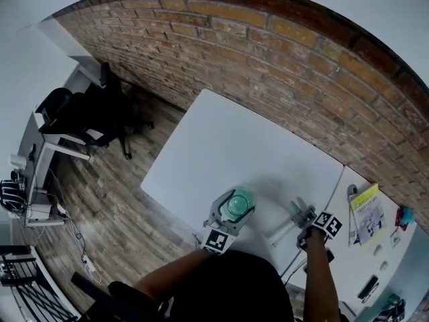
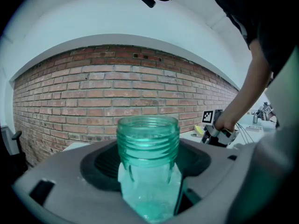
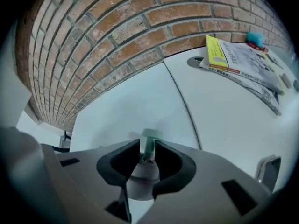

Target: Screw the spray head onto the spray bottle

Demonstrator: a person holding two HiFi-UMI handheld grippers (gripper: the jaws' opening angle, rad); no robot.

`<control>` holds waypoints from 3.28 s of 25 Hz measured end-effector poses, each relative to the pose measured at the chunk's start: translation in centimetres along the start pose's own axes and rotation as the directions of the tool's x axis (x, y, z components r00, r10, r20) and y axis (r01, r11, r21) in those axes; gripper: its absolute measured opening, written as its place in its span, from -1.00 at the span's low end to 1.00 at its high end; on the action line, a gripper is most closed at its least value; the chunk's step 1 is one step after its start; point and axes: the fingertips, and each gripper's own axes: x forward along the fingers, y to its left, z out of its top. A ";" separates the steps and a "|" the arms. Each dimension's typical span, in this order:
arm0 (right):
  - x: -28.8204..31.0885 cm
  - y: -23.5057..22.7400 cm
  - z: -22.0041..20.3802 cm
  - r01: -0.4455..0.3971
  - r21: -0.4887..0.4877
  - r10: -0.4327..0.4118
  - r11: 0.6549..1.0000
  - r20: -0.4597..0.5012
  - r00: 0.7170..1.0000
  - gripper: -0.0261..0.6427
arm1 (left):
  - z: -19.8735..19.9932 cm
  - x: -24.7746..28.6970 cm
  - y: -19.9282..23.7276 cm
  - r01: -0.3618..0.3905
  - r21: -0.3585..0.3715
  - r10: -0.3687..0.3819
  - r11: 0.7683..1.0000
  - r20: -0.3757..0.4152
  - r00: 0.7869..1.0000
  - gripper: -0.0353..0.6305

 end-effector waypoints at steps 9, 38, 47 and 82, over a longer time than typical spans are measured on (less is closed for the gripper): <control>0.1 -0.2 -0.3 -0.028 0.065 0.031 0.997 -0.048 0.998 -0.53 | -0.1 0.0 -0.1 -0.001 0.002 0.001 1.000 -0.006 1.000 0.08; 2.0 0.5 -0.9 -0.080 0.138 0.101 0.987 -0.152 0.983 -0.62 | -0.2 -0.1 0.1 -0.007 0.015 0.007 1.000 -0.003 1.000 0.08; 0.9 0.2 -1.6 -0.122 0.180 0.143 0.976 -0.111 0.984 -0.64 | -0.3 -0.2 0.0 0.000 0.007 0.000 1.000 -0.005 1.000 0.08; -9.1 2.6 2.4 -0.318 0.150 0.262 0.936 0.306 0.915 -0.72 | -1.0 -0.1 -0.5 0.067 0.088 -0.067 0.994 -0.003 0.998 0.08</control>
